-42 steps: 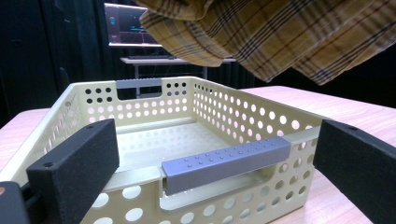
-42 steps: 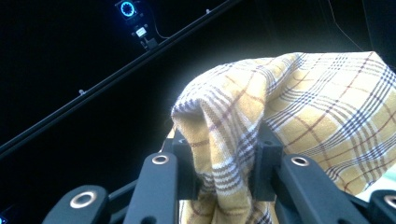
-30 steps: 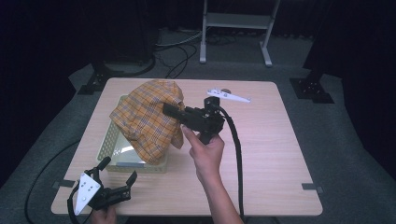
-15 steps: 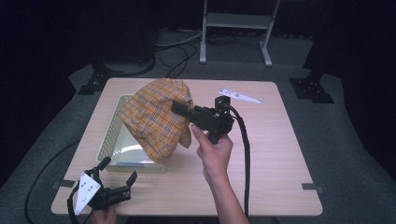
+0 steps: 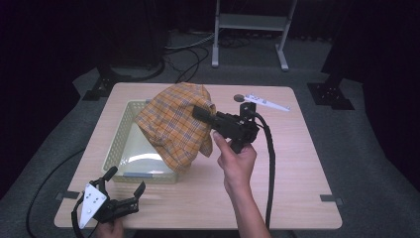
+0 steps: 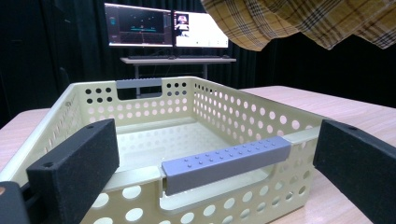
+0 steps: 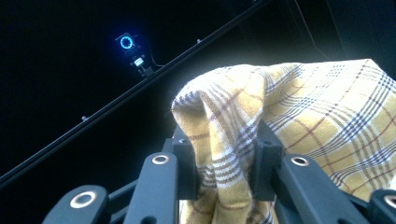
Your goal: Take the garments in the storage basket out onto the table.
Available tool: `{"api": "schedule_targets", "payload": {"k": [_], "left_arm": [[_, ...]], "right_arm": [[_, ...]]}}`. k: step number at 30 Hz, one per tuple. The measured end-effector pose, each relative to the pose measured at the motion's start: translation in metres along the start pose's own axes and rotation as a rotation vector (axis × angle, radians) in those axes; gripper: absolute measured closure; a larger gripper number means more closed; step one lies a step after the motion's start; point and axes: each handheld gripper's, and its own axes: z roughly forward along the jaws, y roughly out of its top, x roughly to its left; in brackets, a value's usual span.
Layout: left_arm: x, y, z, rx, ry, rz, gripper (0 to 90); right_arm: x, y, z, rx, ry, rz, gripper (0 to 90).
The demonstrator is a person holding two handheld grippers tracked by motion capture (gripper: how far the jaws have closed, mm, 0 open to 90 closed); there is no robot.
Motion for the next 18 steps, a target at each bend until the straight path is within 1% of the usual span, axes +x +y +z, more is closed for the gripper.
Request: {"api": "schedule_targets", "payload": {"k": [7, 18], "left_arm": [[0.0, 0.0, 0.0, 0.0, 0.0, 0.001, 0.1], [0.0, 0.0, 0.0, 0.001, 0.002, 0.001, 0.1]], "right_arm": [[-0.003, 0.001, -0.009, -0.012, -0.008, 0.01, 69.2], [-0.008, 0.003, -0.02, -0.023, -0.029, 0.01, 69.1]]}}
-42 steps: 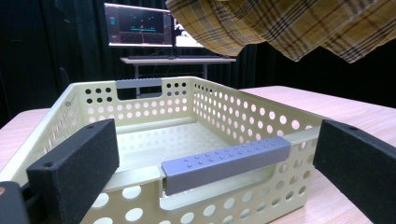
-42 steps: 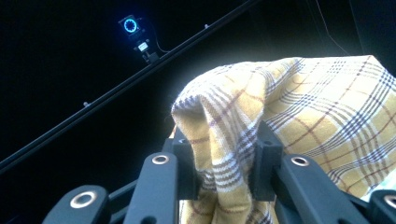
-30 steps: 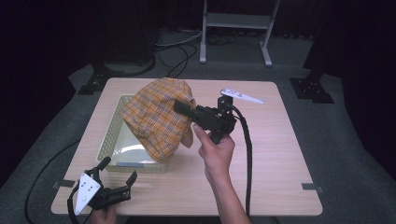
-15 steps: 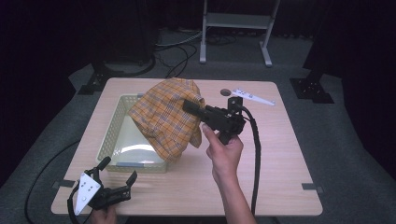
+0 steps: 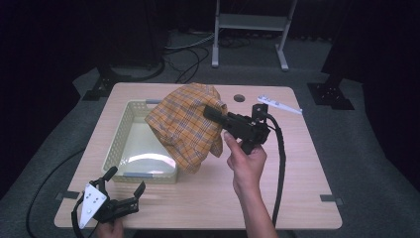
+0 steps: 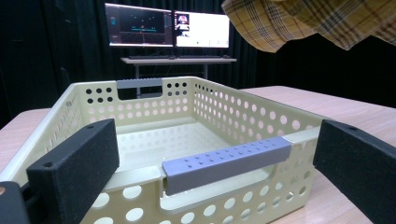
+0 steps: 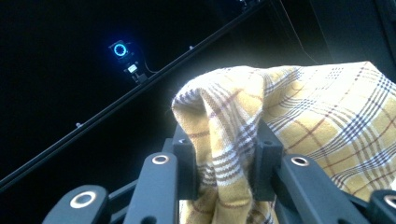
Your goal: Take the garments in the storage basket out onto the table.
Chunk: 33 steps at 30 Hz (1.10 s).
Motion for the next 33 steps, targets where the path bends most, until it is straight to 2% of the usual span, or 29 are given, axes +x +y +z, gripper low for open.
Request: {"api": "schedule_targets", "payload": {"k": [26, 33], "left_arm": [[0.0, 0.0, 0.0, 0.0, 0.005, 0.0, 0.1], [0.0, 0.0, 0.0, 0.0, 0.005, 0.0, 0.1]], "right_arm": [[-0.018, -0.004, -0.026, -0.014, -0.049, 0.021, 69.1], [-0.024, -0.007, -0.031, -0.02, -0.054, 0.041, 69.1]]}}
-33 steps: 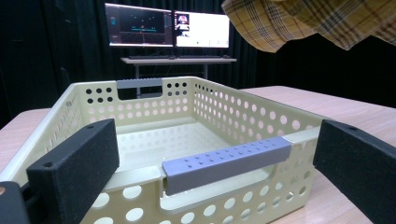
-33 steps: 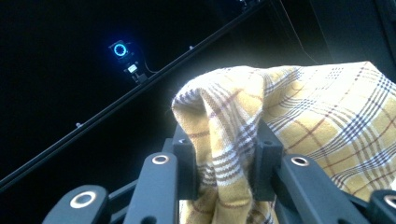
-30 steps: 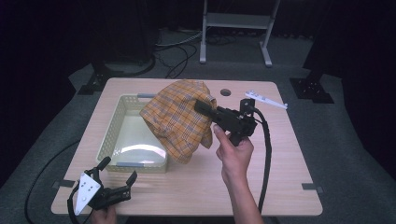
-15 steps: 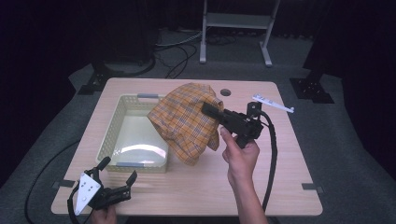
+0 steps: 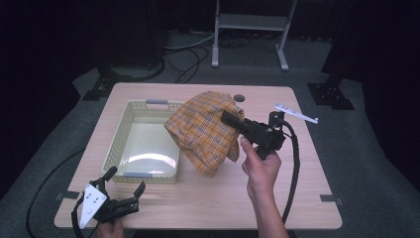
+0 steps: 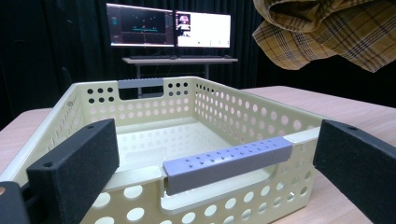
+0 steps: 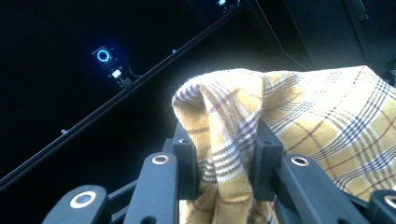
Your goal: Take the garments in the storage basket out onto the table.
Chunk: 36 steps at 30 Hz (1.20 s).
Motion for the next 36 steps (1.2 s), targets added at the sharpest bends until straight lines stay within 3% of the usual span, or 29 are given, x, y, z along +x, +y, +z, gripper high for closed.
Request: {"api": "schedule_targets", "payload": {"k": [12, 36], "left_arm": [[0.0, 0.0, 0.0, 0.0, 0.0, -0.001, 0.1], [0.0, 0.0, 0.0, 0.0, 0.001, -0.001, 0.1]], "right_arm": [[-0.008, -0.003, -0.008, -0.006, -0.016, 0.007, 69.1], [-0.039, -0.021, -0.023, -0.008, -0.086, 0.055, 69.0]]}}
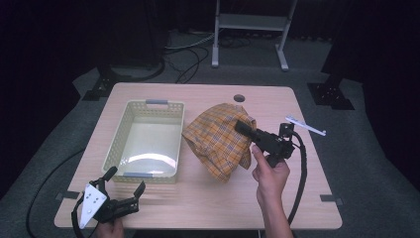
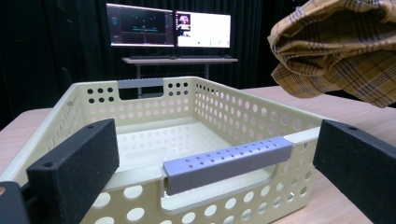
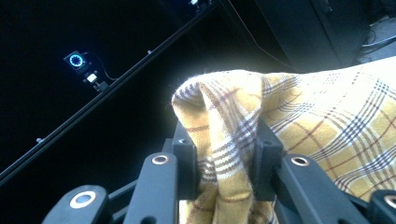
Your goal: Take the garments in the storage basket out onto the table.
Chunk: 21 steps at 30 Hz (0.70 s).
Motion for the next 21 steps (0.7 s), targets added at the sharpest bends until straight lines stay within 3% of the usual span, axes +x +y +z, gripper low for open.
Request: {"api": "schedule_targets", "payload": {"k": [21], "left_arm": [[0.0, 0.0, 0.0, 0.002, 0.0, 0.0, 0.1]], "right_arm": [[-0.02, -0.012, -0.002, 0.014, -0.058, 0.022, 68.9]]}}
